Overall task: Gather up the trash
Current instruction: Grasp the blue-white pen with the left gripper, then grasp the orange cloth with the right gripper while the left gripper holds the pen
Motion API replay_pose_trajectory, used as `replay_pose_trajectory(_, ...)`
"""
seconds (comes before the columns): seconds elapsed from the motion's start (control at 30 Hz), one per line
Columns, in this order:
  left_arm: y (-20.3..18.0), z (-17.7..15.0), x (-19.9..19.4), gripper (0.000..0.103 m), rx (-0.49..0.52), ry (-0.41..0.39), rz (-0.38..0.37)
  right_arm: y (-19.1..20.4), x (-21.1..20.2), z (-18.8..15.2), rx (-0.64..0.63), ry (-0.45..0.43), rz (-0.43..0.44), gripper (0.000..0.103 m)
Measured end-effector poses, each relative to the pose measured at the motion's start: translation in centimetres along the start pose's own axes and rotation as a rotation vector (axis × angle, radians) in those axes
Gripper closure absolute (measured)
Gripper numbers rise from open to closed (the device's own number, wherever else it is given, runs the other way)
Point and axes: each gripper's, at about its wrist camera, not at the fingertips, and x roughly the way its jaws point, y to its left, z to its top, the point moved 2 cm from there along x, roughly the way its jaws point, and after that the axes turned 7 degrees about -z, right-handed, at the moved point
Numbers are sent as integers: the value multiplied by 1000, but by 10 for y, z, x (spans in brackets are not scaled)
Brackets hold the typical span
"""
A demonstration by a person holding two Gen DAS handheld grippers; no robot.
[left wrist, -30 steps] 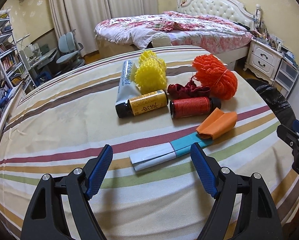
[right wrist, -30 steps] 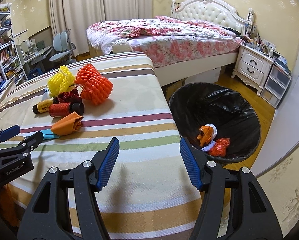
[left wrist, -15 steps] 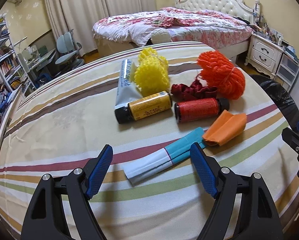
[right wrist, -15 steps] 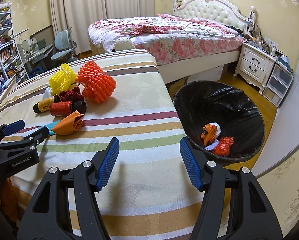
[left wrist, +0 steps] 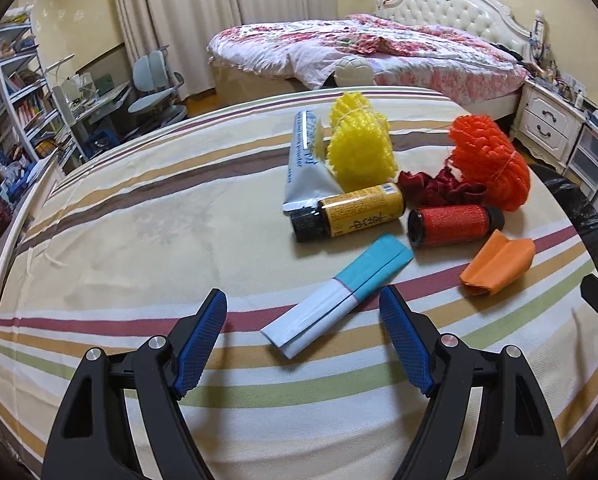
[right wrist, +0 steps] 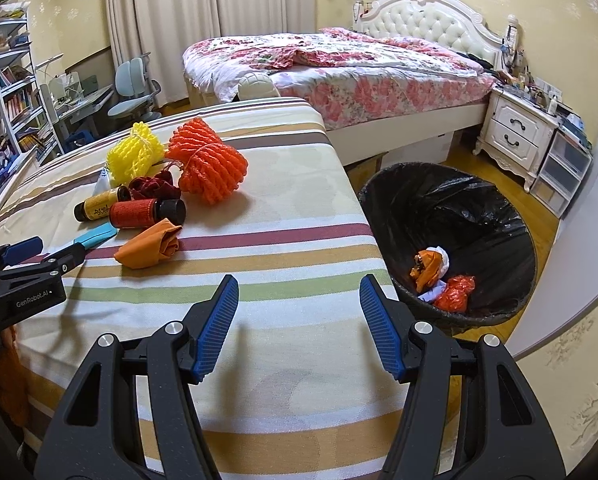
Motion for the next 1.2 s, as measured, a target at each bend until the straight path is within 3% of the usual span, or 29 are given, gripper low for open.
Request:
replay_pose_trajectory(0.13, -5, 6, 6, 27, 25, -3, 7, 3, -1, -1, -8, 1, 4, 41)
replay_pose_trajectory(0.2, -2, 9, 11, 38, 12, 13, -8, 4, -1, 0, -11, -1, 8, 41)
replay_pose_trajectory(0.27, 0, 10, 11, 56, -1, 15, -51, 5, -1, 0, -13, -2, 10, 41)
replay_pose_trajectory(0.37, -3, 7, 8, 72, 17, 10, -84, 7, 0, -1, -15, 2, 13, 41)
replay_pose_trajectory(0.57, -8, -1, 1, 91, 37, 3, -102, 12, 0, -3, -27, 4, 20, 41)
replay_pose_trajectory(0.73, 0, -6, -6, 94, -5, 5, -127, 18, -1, -3, -39, 2, 26, 41)
replay_pose_trajectory(1.2, 31, -9, -10, 96, -100, -13, -103, 44, -1, 4, -73, 1, 85, 39)
